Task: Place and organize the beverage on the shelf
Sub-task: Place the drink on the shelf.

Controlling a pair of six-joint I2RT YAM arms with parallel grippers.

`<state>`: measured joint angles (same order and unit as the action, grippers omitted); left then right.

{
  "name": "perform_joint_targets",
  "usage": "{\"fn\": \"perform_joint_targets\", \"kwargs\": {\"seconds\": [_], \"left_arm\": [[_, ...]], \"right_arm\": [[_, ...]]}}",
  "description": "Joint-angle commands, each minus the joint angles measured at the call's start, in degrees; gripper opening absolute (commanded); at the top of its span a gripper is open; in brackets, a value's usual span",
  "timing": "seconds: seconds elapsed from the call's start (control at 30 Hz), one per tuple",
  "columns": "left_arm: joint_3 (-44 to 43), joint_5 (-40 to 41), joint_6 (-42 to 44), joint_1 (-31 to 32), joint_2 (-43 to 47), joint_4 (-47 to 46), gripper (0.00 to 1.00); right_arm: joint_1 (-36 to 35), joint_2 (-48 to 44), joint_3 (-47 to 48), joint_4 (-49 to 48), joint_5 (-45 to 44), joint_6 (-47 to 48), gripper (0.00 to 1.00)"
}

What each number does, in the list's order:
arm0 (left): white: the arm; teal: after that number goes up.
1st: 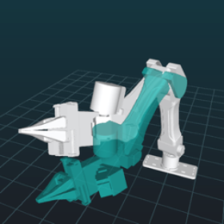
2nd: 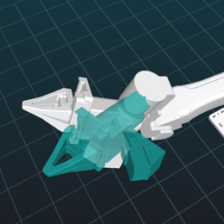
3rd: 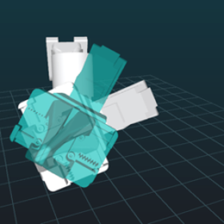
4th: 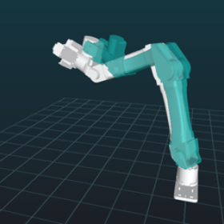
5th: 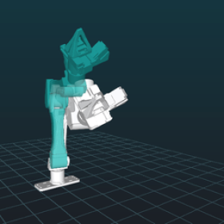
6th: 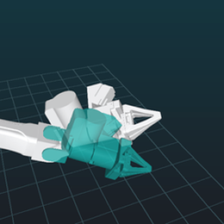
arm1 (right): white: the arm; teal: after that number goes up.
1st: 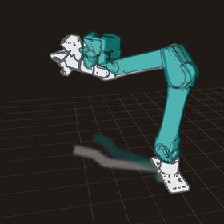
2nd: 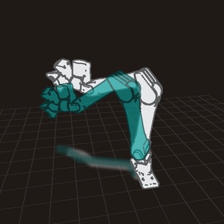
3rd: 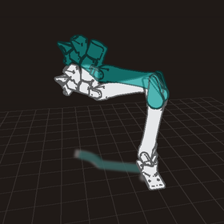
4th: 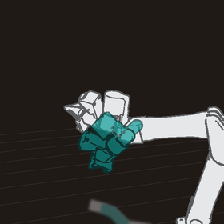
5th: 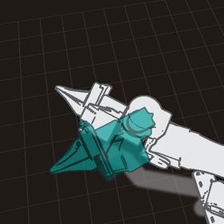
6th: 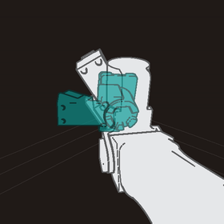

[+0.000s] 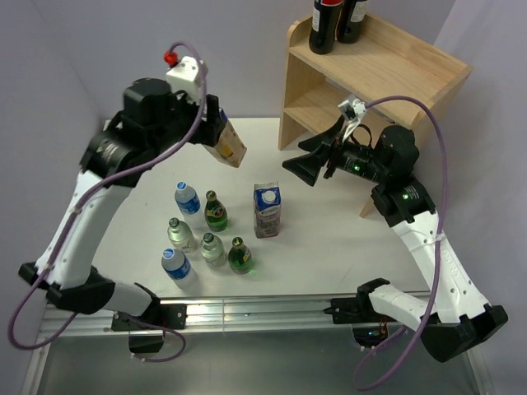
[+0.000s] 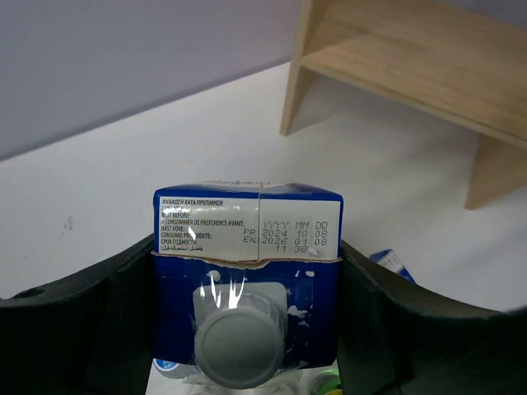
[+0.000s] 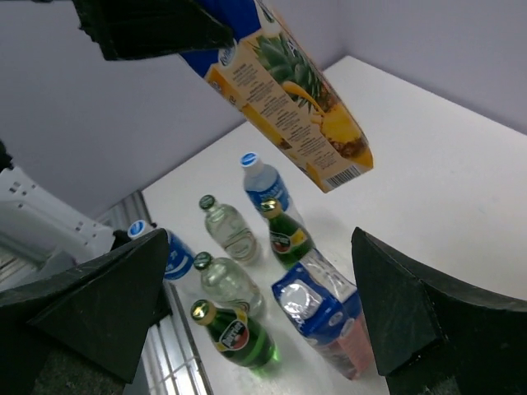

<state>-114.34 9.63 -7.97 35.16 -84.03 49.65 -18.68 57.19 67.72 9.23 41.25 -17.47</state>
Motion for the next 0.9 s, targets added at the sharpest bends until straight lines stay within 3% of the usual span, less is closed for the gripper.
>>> {"fn": "perform_joint_targets", "kwargs": {"seconds": [0.0, 0.07, 0.27, 0.47, 0.6, 0.73, 0.87], "left_arm": [[-3.8, -10.4, 2.5, 0.2, 10.7, -19.2, 0.01], [-2.6, -16.4, 3.2, 0.3, 14.0, -19.7, 0.00], [8.1, -29.1, 4.0, 0.2, 25.0, -24.4, 0.01], [12.7, -43.4, 5.9, 0.3, 31.8, -24.4, 0.00], [13.7, -49.6, 5.2, 0.3, 33.2, -24.6, 0.00], [15.6, -53.6, 3.1, 0.2, 34.3, -27.3, 0.00], [17.7, -59.5, -0.5, 0.2, 34.4, -32.1, 0.00]], "right_arm": [[-2.6, 2.1, 6.3, 0.2, 6.9, 2.6, 0.98], [-5.1, 3.4, 10.5, 7.0, 3.3, 7.9, 0.98], [-14.1, 3.3, 14.9, 11.8, -2.9, 12.1, 0.98], [-28.3, 2.8, 17.6, 18.7, -12.2, 19.1, 0.98], [-33.7, 3.4, 16.4, 16.9, -14.4, 14.1, 0.96], [-37.9, 5.0, 12.1, 10.5, -8.4, 5.4, 0.94], [-41.8, 4.0, 7.8, 4.4, -9.0, 4.7, 0.94]]}}
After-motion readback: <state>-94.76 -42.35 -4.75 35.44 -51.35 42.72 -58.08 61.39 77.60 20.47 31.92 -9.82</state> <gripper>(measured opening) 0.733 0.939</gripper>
